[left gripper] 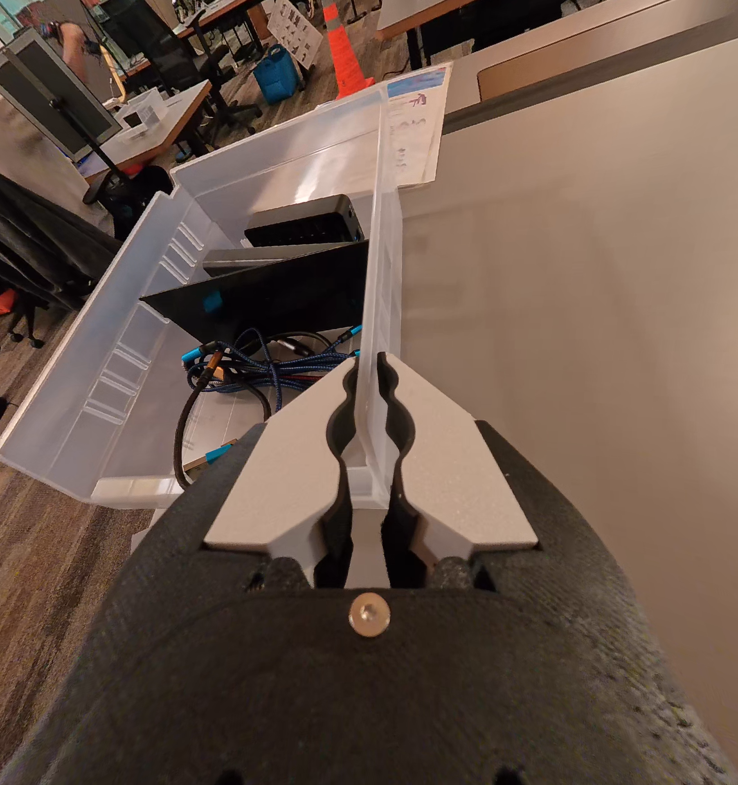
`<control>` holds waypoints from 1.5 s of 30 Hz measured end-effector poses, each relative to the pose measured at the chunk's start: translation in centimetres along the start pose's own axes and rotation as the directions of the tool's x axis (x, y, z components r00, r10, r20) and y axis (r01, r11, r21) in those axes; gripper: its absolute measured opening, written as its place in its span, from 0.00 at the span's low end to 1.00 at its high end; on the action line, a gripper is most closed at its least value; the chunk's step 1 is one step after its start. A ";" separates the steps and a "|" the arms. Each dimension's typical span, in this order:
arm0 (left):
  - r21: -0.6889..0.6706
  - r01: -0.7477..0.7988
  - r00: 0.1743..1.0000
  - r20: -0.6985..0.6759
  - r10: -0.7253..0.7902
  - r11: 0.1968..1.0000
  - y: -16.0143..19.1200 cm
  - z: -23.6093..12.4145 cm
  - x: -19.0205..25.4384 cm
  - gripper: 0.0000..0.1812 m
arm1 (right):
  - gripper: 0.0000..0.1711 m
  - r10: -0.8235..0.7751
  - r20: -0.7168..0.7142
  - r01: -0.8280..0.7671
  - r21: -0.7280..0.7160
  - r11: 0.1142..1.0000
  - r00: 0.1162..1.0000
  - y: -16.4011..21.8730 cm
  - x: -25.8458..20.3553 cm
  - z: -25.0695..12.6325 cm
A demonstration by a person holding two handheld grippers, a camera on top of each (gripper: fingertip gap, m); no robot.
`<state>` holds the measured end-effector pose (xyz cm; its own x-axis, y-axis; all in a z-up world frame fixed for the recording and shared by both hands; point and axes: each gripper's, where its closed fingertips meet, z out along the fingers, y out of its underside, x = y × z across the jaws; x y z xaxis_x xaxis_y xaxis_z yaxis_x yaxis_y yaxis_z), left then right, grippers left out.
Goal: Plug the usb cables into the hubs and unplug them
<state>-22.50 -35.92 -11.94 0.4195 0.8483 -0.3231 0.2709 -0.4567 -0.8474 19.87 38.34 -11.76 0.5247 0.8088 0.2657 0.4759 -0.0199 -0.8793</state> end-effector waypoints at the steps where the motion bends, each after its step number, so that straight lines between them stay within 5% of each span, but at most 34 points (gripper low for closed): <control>1: 0.001 -0.009 1.000 -0.008 0.009 1.000 0.0 0.0 0.0 0.05 | 0.02 -0.008 0.007 0.008 -0.003 1.000 1.000 0.1 0.0 -0.1; 4: -0.011 -0.044 0.998 -0.038 0.044 0.999 0.1 -0.3 0.2 0.06 | 0.05 -0.021 0.019 0.021 -0.028 0.999 1.000 0.4 0.3 -0.9; 10: 0.053 0.005 0.977 -0.213 0.006 0.999 -2.3 -4.7 1.3 0.26 | 0.17 -0.008 0.050 0.009 -0.027 1.000 0.999 0.5 0.4 -6.4; 15: 0.059 0.055 0.958 -0.286 -0.036 0.997 -5.0 -6.1 0.7 0.27 | 0.17 -0.065 0.339 0.082 -0.035 0.996 0.938 0.6 -7.4 -8.0; 19: 0.040 0.084 0.958 -0.279 -0.070 0.996 -6.9 -4.3 -0.9 0.28 | 0.17 -0.079 0.546 0.135 -0.063 0.989 0.834 1.7 -15.1 -5.6; 24: -0.055 0.101 0.953 -0.281 -0.112 0.993 -7.1 -0.6 -3.0 0.28 | 0.18 -0.157 0.635 0.268 -0.083 0.960 0.756 3.5 -20.6 -2.6; 31: -0.149 -0.224 0.928 -0.336 0.164 0.963 -7.1 5.6 -4.6 0.27 | 0.18 -0.115 0.693 0.263 -0.111 0.958 0.712 3.5 -21.2 -1.7; 36: -0.218 -0.610 0.770 -0.391 0.504 0.762 -6.1 11.1 -6.5 0.26 | 0.19 -0.116 0.709 0.268 -0.106 0.958 0.696 3.6 -21.3 -1.9; 39: -0.327 -0.755 0.647 -0.507 0.569 0.568 -3.6 13.4 -7.5 0.26 | 0.19 -0.107 0.713 0.262 -0.110 0.959 0.692 3.6 -21.3 -1.9; 45: -0.293 -0.927 0.373 -0.694 0.616 0.232 -1.3 15.4 -7.0 0.26 | 0.18 -0.092 0.725 0.254 -0.117 0.960 0.683 3.5 -21.3 -1.9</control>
<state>-39.10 -37.14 -15.09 0.9245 -0.1504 -0.3502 -0.0721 -0.9713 0.2268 11.70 19.95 -19.77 -0.1971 0.9801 -0.0238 0.6726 0.1176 -0.7306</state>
